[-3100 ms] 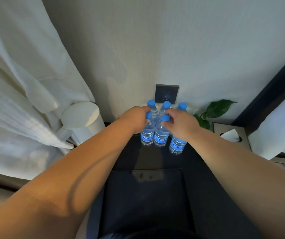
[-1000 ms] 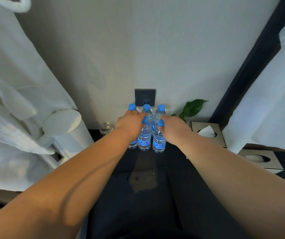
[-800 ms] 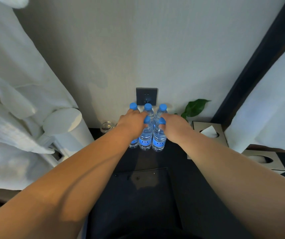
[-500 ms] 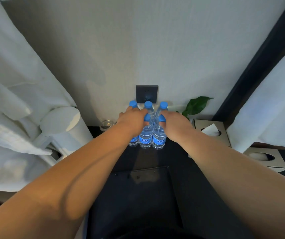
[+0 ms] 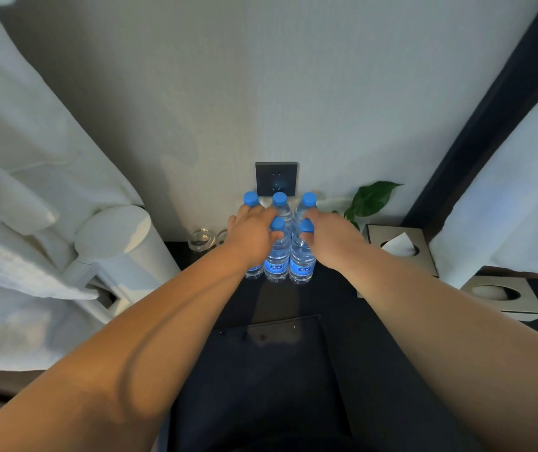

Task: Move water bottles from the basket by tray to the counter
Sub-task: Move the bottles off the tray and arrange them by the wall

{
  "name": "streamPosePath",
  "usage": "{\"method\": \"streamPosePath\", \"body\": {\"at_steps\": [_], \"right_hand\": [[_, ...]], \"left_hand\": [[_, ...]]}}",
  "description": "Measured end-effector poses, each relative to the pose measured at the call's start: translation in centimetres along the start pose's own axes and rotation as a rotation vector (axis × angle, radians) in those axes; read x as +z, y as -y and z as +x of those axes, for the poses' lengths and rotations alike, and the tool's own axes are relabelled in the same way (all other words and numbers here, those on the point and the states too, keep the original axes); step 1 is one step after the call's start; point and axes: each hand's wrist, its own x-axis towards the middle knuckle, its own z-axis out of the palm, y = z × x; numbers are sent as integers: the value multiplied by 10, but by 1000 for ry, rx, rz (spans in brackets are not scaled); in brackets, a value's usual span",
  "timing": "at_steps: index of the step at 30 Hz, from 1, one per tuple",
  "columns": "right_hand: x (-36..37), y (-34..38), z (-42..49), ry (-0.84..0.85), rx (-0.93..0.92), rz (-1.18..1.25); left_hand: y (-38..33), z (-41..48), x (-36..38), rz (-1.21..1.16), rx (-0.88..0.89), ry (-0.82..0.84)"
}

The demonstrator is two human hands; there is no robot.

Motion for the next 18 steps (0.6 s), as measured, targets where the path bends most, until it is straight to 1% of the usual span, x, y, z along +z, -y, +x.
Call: {"method": "streamPosePath", "body": {"at_steps": [9,18], "right_hand": [[3,-14,3,-29,-1,103],[10,-14,8,-44,-14,79]], "left_hand": [[-9,6,6,-20,7,-28],[-2,8,0,-4,-5,-12]]}}
